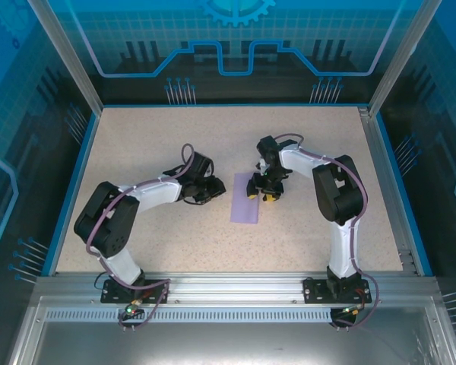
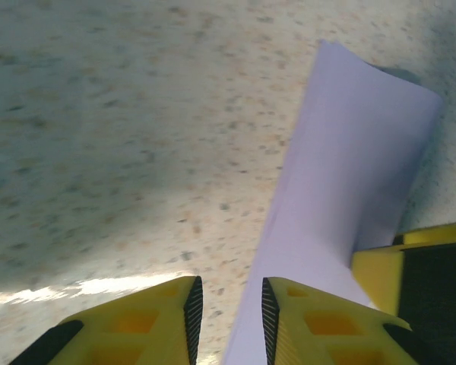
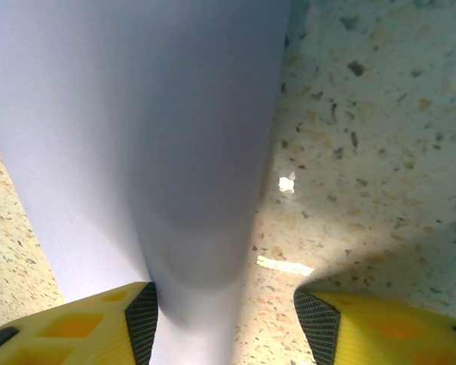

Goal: Fold a paper plane with a square sheet of paper (pick it up from the middle)
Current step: First fold in half a square sheet of paper at the center of the table.

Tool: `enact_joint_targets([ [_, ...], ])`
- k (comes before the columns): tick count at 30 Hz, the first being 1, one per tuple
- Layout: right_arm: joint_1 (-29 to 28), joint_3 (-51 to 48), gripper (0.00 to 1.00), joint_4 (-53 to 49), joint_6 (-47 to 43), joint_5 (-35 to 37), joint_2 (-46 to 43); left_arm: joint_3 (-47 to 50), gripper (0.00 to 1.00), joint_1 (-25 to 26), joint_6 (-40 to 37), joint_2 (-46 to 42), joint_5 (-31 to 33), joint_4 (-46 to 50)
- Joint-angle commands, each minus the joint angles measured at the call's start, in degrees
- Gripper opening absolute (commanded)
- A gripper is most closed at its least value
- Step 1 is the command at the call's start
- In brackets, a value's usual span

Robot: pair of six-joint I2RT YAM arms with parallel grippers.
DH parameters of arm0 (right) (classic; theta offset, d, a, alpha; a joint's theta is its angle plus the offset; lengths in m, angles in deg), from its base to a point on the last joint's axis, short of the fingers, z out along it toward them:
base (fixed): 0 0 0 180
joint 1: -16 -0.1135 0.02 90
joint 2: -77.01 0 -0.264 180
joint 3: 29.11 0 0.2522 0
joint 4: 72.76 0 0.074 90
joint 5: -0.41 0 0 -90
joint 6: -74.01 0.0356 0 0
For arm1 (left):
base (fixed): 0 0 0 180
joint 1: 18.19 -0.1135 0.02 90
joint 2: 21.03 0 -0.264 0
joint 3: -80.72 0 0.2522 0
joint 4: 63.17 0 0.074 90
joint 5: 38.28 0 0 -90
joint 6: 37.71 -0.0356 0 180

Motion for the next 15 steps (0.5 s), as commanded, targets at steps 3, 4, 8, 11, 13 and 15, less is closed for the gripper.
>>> enact_joint_targets([
  [3, 0.7, -1.3, 0.61, 1.4, -1.7, 7.4, 6.4, 1.4, 0.31, -0.5, 3.0, -2.3, 3.3, 0.2],
  [4, 0.5, -0.7, 0.62, 0.9, -2.0, 7.6, 6.9, 0.9, 0.31, -0.5, 2.6, -2.1, 3.3, 0.8],
  [8, 0.1, 0.7, 0.62, -0.7, -3.3, 8.7, 8.1, 0.2, 0.31, -0.6, 1.6, -2.3, 3.3, 1.6],
  [11, 0.2, 1.3, 0.62, -1.5, -3.4, 9.4, 8.8, -0.3, 0.32, -0.5, 0.9, -2.4, 2.5, 1.3],
  [13, 0.2, 1.5, 0.62, -1.6, -3.2, 9.6, 9.3, -0.5, 0.33, -0.6, 0.3, -2.4, 1.4, 0.7],
  [15, 0.1, 1.7, 0.63, -1.7, -2.9, 9.9, 9.6, -0.5, 0.34, -0.5, -0.1, -2.3, 0.4, 0.1],
])
